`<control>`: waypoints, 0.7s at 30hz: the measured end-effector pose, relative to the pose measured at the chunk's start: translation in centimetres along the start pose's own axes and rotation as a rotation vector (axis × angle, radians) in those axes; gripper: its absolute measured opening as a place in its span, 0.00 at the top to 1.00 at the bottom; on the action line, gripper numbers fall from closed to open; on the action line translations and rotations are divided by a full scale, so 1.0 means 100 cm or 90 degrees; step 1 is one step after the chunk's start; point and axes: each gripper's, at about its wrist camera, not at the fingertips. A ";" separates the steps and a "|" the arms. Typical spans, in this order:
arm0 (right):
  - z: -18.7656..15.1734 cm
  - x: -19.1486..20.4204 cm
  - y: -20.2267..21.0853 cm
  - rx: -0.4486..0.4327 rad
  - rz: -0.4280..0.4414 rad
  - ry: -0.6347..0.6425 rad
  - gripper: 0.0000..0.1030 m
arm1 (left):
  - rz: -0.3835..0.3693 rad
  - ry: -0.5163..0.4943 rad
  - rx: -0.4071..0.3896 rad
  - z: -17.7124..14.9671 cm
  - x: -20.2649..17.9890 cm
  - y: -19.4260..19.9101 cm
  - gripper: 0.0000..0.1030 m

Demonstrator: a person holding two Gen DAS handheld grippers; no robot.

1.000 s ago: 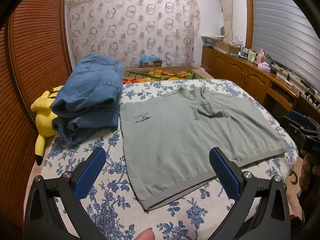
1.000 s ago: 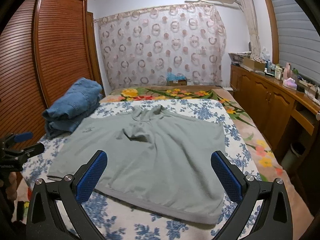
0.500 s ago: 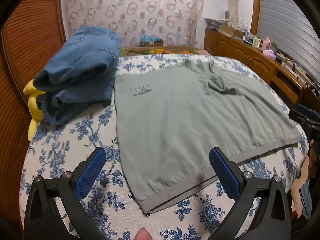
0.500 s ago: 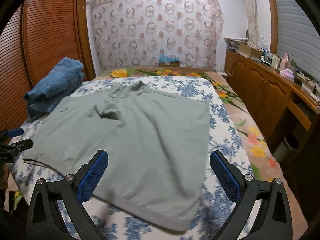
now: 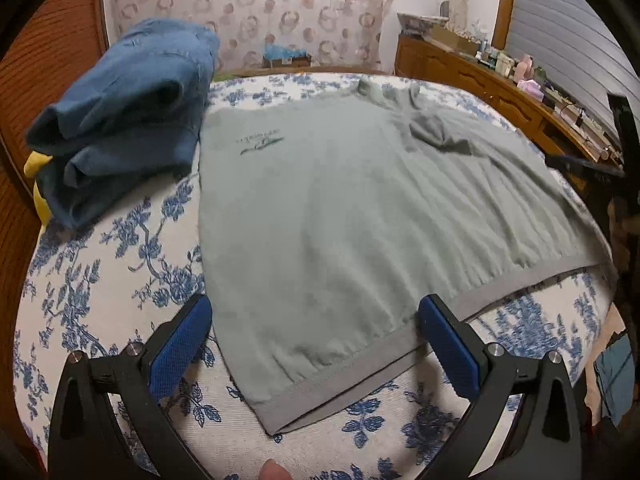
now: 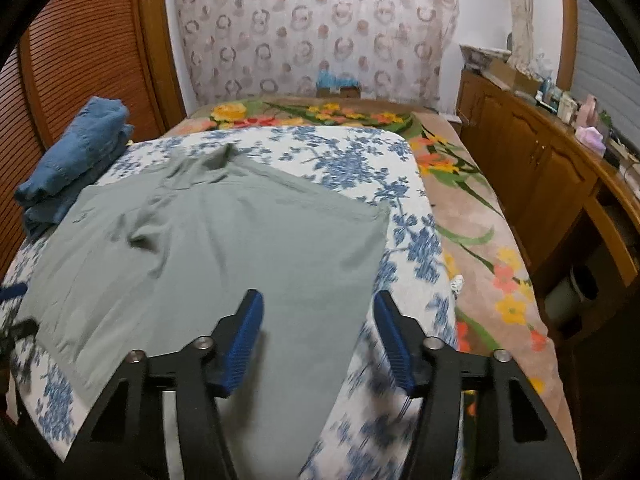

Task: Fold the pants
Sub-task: 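Move both tools down toward the sweatshirt hem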

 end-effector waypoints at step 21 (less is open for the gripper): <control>0.025 -0.017 -0.030 0.040 -0.040 -0.018 0.98 | 0.015 -0.016 -0.040 -0.005 -0.001 -0.001 0.00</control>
Point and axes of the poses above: each gripper's, at about its wrist camera, not at the fingertips, and y roughly against the way its jaws point, x to its left, z to its top, and after that the axes turned 14 degrees about -z, right-handed
